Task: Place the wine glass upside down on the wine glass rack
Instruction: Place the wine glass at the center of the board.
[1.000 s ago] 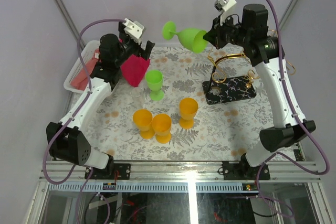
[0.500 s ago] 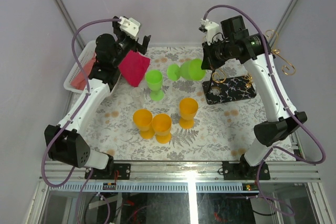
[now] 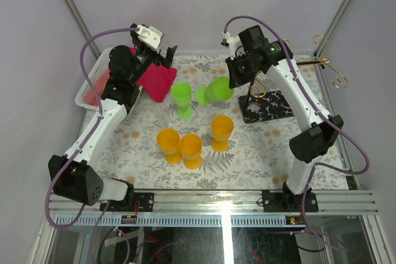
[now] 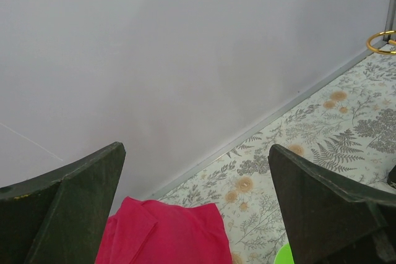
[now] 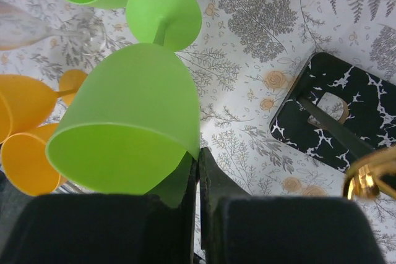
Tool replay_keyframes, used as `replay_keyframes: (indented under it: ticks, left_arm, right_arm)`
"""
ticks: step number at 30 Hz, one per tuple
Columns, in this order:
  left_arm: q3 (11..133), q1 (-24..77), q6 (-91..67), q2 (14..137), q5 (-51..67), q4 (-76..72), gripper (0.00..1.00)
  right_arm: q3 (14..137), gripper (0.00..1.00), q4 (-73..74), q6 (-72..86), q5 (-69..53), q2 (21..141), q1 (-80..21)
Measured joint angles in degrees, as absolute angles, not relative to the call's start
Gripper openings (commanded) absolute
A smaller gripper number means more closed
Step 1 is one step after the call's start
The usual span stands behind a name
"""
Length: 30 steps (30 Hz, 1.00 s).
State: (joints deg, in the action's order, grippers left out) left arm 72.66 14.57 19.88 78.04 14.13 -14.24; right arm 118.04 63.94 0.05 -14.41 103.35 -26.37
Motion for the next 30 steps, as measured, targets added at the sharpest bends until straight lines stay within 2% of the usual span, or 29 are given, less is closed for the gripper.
replay_keyframes:
  ticks: [12,23,30]
  left_arm:
    - [72.07,14.57,19.79,76.97,14.61,-14.28,1.00]
    - [72.07,14.57,20.29,76.97,14.59,-14.20,1.00]
    - [71.31,14.57,20.34,76.79,14.59,-14.17,1.00]
  right_arm:
    - [119.33,0.00,63.55,0.71,-11.46,111.44,-26.57]
    - [128.27,0.00,66.48,0.54,-8.10,120.31,-27.99]
    - [129.36,0.00,69.82,0.45,-6.44,122.13,-29.50]
